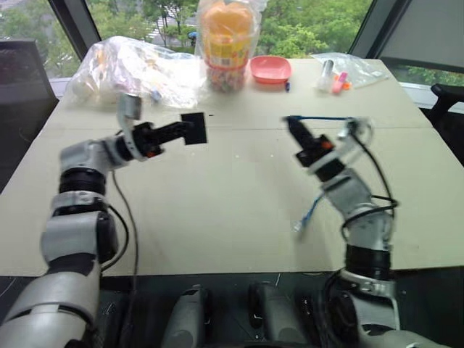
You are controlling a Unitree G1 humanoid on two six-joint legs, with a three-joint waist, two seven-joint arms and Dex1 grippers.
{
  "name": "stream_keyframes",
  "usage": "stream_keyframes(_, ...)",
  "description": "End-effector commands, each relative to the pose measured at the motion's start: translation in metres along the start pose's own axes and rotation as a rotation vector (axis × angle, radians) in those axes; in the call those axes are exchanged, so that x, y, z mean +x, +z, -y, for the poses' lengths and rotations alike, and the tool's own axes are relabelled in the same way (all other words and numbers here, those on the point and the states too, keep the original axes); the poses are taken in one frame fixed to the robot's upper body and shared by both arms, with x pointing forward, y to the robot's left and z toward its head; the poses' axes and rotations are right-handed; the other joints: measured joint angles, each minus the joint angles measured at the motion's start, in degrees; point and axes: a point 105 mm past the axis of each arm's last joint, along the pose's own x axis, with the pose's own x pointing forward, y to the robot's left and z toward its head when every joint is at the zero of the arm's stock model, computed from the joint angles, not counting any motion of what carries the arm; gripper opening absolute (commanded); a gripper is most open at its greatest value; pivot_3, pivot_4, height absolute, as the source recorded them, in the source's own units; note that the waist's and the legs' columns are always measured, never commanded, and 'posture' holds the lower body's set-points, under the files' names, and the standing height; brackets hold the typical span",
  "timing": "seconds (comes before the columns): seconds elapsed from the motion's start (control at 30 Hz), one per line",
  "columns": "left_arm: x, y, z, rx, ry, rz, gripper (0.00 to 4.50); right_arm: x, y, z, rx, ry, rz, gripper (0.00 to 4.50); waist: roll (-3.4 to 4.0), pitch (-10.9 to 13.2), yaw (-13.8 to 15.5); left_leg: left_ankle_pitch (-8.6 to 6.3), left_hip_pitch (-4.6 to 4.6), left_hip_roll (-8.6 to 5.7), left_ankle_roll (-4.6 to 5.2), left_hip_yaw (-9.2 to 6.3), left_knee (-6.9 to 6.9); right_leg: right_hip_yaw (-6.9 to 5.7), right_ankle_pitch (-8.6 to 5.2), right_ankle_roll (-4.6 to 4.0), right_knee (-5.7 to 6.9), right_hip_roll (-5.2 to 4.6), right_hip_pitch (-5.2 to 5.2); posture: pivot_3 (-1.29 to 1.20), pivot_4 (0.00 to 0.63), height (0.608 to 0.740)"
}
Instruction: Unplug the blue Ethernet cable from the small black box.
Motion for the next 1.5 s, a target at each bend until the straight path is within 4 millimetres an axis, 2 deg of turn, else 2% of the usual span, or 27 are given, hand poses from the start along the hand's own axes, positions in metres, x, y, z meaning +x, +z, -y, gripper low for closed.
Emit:
stream_keyframes(0.03,0.019,-0.001,-0.006,0.093,0.035,0.006,0.47,0.021,0.012,-0.017,-0.065,0.082,-0.003,0.07,0.01,0.00,0.09,0.00,0.02,0.00,0.00,0.00,0.00,0.00,0.00,0.00,0.04,0.00,0.00,0.00,0.150,0.740)
stream_keyframes(0.13,0.032,-0.013,-0.022,0.240,0.150,-0.046,0.47,0.034,0.019,0.001,-0.195,0.021,-0.065,0.07,0.01,0.00,0.04,0.03,0.02,-0.02,0.03,0.05,0.08,0.02,0.00,-0.01,0.09,-0.05,0.02,0.00,0.150,0.740)
stream_keyframes(0.23,0.046,-0.014,-0.026,0.363,0.205,-0.026,0.47,0.046,0.029,0.035,-0.326,-0.113,-0.136,0.07,0.01,0.00,0.09,0.03,0.01,-0.03,0.03,0.18,0.11,0.05,0.01,0.00,0.04,-0.10,0.00,0.00,0.150,0.740)
stream_keyframes(0.37,0.070,-0.022,-0.012,0.485,0.160,-0.007,0.47,0.047,0.029,0.084,-0.419,-0.285,-0.265,0.07,0.00,0.00,0.06,0.02,-0.02,-0.03,0.05,0.22,-0.02,0.09,0.02,0.00,0.00,-0.10,-0.08,0.00,0.150,0.740)
stream_keyframes(0.43,0.076,-0.024,-0.006,0.491,0.145,0.005,0.47,0.045,0.026,0.096,-0.420,-0.316,-0.296,0.07,0.00,0.00,0.04,0.01,-0.03,-0.03,0.06,0.24,-0.08,0.09,0.02,0.00,-0.03,-0.10,-0.07,0.00,0.150,0.740)
stream_keyframes(0.57,0.099,-0.030,0.003,0.542,0.163,0.060,0.47,0.032,0.018,0.123,-0.376,-0.425,-0.327,1.65,0.00,0.00,-0.01,0.00,-0.03,-0.02,0.08,0.28,-0.11,0.10,0.03,0.01,-0.14,-0.10,-0.06,0.00,0.150,0.740)
stream_keyframes(0.73,0.114,-0.046,-0.005,0.653,0.227,0.014,0.47,0.030,0.010,0.121,-0.363,-0.392,-0.364,4.33,0.00,0.00,-0.12,0.00,-0.01,-0.02,0.08,0.32,-0.08,0.13,0.07,0.08,-0.17,-0.08,-0.03,0.00,0.150,0.740)
stream_keyframes(0.77,0.116,-0.051,-0.008,0.674,0.235,-0.006,0.47,0.028,-0.002,0.115,-0.328,-0.337,-0.432,4.47,0.01,-0.01,-0.17,0.00,0.00,-0.02,0.08,0.34,-0.07,0.13,0.08,0.08,-0.17,-0.07,-0.03,0.00,0.150,0.740)
stream_keyframes(0.83,0.119,-0.059,-0.021,0.714,0.297,-0.028,0.47,0.019,-0.029,0.088,-0.343,-0.147,-0.582,4.47,0.05,-0.04,0.01,0.00,0.03,0.00,0.08,0.36,-0.07,0.13,0.08,0.09,-0.17,-0.06,-0.01,0.00,0.150,0.740)
stream_keyframes(0.9,0.119,-0.066,-0.033,0.705,0.351,-0.016,0.47,0.009,-0.042,0.071,-0.352,-0.109,-0.601,4.47,0.04,-0.05,0.12,-0.02,0.04,0.02,0.11,0.23,-0.05,0.12,0.08,0.09,-0.16,-0.04,0.06,0.00,0.150,0.740)
stream_keyframes(1.07,0.119,-0.087,-0.053,0.677,0.415,-0.034,0.47,-0.012,-0.047,0.049,-0.306,-0.106,-0.509,4.47,0.04,-0.05,0.28,-0.03,-0.03,0.00,0.12,0.13,-0.01,0.04,0.10,0.13,-0.21,-0.09,0.05,0.00,0.150,0.740)
stream_keyframes(1.23,0.125,-0.098,-0.060,0.673,0.430,-0.068,0.47,-0.018,-0.041,0.033,-0.270,-0.084,-0.421,4.47,0.04,-0.04,0.25,-0.03,-0.03,-0.01,0.12,0.21,0.08,0.01,0.12,0.17,-0.29,-0.09,0.09,0.00,0.150,0.740)
stream_keyframes(1.27,0.126,-0.100,-0.060,0.681,0.423,-0.083,1.50,-0.018,-0.039,0.029,-0.269,-0.073,-0.406,4.50,0.04,-0.04,0.18,-0.03,-0.01,-0.01,0.12,0.21,0.08,0.01,0.13,0.17,-0.30,-0.08,0.10,0.00,0.150,0.740)
stream_keyframes(1.5,0.120,-0.102,-0.060,0.666,0.399,-0.085,4.39,-0.023,-0.035,0.022,-0.270,-0.059,-0.376,4.50,0.04,-0.05,0.21,-0.03,0.00,0.00,0.13,0.20,0.06,0.00,0.12,0.17,-0.31,-0.05,0.12,0.00,0.150,0.740)
